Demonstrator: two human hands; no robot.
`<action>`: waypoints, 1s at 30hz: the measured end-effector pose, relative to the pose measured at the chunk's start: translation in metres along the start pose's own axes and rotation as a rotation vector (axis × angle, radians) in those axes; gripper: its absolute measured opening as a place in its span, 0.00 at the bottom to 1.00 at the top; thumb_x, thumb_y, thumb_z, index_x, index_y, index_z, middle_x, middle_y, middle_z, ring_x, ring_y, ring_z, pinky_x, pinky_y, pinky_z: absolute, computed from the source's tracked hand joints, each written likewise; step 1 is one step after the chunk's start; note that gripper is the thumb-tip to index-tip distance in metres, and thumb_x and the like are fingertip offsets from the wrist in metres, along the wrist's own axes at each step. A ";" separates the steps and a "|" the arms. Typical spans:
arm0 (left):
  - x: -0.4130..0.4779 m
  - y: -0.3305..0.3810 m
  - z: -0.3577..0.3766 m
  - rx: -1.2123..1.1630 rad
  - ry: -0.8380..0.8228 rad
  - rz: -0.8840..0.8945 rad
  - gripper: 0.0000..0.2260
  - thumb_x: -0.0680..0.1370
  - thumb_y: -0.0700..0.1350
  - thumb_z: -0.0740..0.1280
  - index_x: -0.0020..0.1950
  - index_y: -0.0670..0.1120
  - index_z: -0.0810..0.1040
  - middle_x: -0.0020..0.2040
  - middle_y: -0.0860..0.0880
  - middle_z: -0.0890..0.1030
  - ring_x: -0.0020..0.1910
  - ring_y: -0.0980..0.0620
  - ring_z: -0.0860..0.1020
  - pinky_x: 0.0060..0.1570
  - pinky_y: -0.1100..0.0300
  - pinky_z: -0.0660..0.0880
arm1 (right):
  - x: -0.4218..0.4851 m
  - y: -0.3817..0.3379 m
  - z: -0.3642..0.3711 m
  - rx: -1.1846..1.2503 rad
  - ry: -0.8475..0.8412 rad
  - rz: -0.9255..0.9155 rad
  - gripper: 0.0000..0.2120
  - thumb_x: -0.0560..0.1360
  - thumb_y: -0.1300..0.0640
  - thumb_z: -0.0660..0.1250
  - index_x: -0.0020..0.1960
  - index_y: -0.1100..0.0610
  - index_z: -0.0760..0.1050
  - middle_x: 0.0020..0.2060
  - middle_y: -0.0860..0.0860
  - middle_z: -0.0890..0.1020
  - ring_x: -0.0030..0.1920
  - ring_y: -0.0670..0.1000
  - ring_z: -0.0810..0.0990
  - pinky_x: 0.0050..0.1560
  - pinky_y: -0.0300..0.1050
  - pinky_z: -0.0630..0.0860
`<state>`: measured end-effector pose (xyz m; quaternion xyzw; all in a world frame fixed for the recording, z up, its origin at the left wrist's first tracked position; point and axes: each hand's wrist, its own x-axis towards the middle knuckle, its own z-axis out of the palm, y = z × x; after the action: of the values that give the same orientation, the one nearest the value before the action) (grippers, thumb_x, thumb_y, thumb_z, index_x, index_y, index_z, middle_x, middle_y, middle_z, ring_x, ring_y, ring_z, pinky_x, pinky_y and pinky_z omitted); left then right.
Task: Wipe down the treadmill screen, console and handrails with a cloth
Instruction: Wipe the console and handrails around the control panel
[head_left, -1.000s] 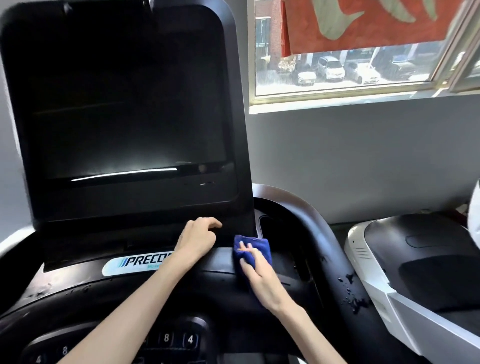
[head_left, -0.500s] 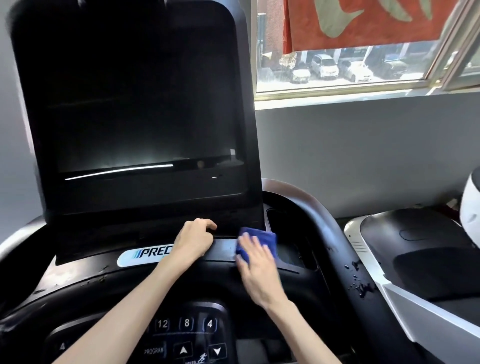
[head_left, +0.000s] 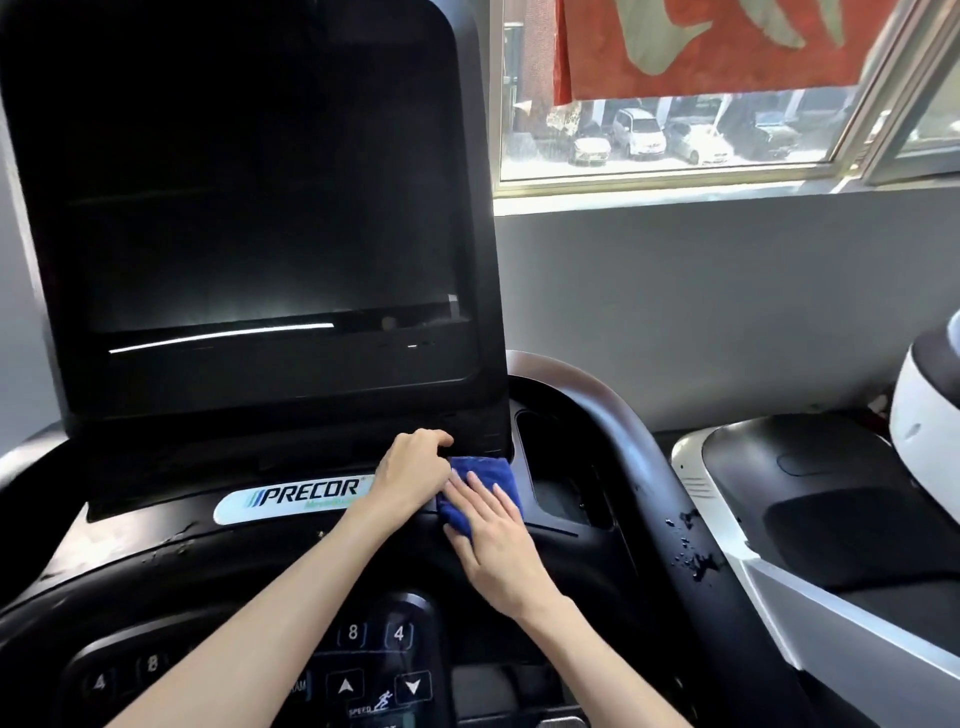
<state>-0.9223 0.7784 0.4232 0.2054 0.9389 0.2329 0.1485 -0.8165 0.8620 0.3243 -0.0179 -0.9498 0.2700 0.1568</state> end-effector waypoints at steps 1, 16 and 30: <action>0.000 0.004 0.002 0.013 0.000 0.015 0.27 0.70 0.33 0.57 0.68 0.47 0.73 0.68 0.46 0.75 0.68 0.47 0.70 0.67 0.57 0.68 | -0.003 0.006 0.000 -0.010 0.019 -0.008 0.25 0.77 0.49 0.54 0.72 0.53 0.64 0.71 0.44 0.65 0.73 0.42 0.57 0.73 0.39 0.49; 0.000 0.049 0.032 0.299 0.049 0.041 0.22 0.73 0.33 0.56 0.68 0.38 0.66 0.72 0.39 0.65 0.65 0.42 0.71 0.63 0.54 0.66 | 0.091 0.117 -0.149 0.201 0.260 0.480 0.11 0.80 0.58 0.57 0.58 0.59 0.75 0.57 0.55 0.79 0.59 0.55 0.76 0.54 0.38 0.66; 0.025 0.085 0.049 0.491 0.079 -0.076 0.11 0.74 0.39 0.60 0.53 0.44 0.78 0.55 0.44 0.81 0.56 0.43 0.78 0.57 0.54 0.68 | 0.074 0.157 -0.104 -0.440 -0.391 0.619 0.45 0.76 0.37 0.56 0.75 0.60 0.34 0.75 0.57 0.37 0.74 0.61 0.37 0.68 0.67 0.36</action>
<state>-0.8983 0.8767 0.4191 0.1907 0.9794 0.0000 0.0659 -0.8630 1.0577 0.3483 -0.2838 -0.9465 0.0935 -0.1220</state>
